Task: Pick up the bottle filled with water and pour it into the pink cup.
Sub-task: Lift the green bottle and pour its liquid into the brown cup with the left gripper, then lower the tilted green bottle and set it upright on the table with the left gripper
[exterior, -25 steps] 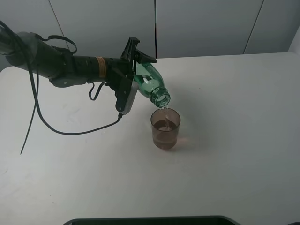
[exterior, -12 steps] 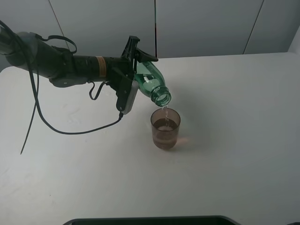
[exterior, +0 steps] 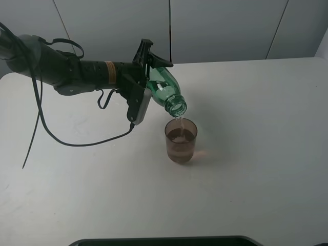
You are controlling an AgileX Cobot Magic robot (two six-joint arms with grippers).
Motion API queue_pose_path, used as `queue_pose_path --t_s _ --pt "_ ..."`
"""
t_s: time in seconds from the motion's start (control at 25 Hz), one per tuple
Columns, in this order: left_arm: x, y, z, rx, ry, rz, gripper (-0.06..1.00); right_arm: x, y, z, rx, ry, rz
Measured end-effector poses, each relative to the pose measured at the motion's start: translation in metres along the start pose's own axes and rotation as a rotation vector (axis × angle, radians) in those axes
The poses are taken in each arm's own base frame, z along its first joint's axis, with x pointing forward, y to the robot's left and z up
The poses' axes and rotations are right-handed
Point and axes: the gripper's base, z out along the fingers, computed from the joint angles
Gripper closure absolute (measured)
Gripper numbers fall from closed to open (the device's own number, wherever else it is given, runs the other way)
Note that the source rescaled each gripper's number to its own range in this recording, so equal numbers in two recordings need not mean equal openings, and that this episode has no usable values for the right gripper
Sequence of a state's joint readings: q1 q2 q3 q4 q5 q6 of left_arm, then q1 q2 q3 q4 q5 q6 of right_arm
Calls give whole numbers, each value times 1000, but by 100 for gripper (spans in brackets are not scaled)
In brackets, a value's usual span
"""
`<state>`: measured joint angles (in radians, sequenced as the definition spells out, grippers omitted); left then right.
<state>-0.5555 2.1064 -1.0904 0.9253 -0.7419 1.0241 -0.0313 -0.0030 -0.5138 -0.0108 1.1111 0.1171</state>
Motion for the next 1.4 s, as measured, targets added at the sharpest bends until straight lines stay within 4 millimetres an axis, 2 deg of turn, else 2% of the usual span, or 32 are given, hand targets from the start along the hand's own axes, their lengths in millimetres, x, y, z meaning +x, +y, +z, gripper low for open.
queue_pose_path --t_s 0.44,0.72,1.0,1.2,1.4 --pt "-1 3 0 -28 -13 -57 94 0 0 0 0 0 0" --pt "0 16 -1 -180 -27 -274 94 0 0 0 0 0 0" --pt "9 33 -7 -388 -16 -612 94 0 0 0 0 0 0" --pt "25 42 -14 -586 36 -949 94 0 0 0 0 0 0" --pt "44 42 -23 -759 78 -1293 94 0 0 0 0 0 0"
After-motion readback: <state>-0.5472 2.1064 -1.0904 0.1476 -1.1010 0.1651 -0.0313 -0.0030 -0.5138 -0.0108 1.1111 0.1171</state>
